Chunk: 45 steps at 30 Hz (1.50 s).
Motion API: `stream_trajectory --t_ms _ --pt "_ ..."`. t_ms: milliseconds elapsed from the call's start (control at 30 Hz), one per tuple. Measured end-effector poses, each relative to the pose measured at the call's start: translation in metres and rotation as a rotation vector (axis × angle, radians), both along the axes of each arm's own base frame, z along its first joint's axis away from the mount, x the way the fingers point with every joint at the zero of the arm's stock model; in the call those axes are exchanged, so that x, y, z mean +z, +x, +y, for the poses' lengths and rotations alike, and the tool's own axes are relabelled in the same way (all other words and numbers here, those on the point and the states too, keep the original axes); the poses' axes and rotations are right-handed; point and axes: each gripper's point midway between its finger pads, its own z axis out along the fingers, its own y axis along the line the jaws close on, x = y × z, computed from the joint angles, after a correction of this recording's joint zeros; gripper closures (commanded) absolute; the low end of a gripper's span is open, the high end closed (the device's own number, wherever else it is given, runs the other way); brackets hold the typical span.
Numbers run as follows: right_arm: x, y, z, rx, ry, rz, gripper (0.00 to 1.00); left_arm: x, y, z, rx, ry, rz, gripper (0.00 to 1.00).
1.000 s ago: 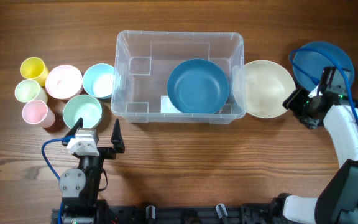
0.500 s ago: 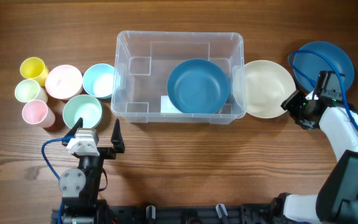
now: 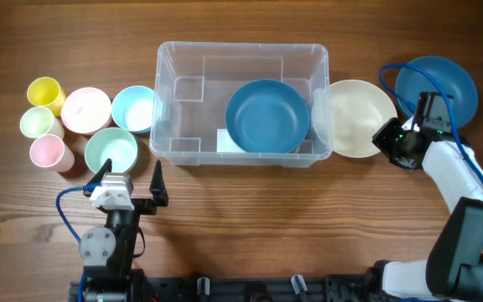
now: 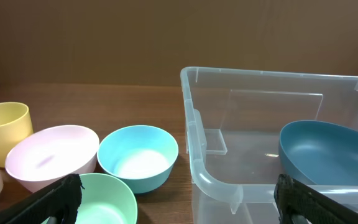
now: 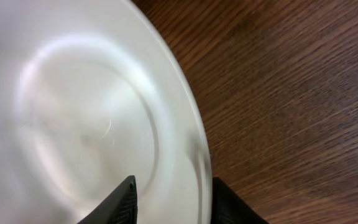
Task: Pack container
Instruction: 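Grasp the rim of the cream plate with the right gripper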
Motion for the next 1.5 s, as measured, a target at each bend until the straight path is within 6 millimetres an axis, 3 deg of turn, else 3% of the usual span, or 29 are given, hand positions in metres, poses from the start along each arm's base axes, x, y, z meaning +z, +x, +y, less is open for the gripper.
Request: stream_trajectory --t_ms 200,700,867,1000,1333,1500 --pt "-0.002 -0.005 0.000 -0.014 0.003 0.024 0.96 0.000 0.000 0.000 0.000 0.000 0.000 0.00" --pt "-0.010 -0.028 -0.006 -0.001 -0.053 0.127 0.96 0.000 0.000 0.000 0.000 0.000 0.000 0.00" --pt "-0.004 -0.038 -0.009 0.012 -0.086 0.152 0.96 0.000 0.000 0.000 0.000 0.000 0.000 0.00" --pt "0.011 -0.044 -0.015 0.016 -0.134 0.141 0.96 0.000 0.000 0.000 0.000 0.000 0.000 0.00" --pt "0.090 -0.054 -0.030 -0.028 -0.285 -0.060 0.96 0.000 0.000 0.000 0.000 0.000 0.000 0.00" --pt "0.118 -0.063 -0.032 -0.050 -0.328 -0.142 0.96 0.000 0.000 0.000 0.000 0.000 0.000 0.00"
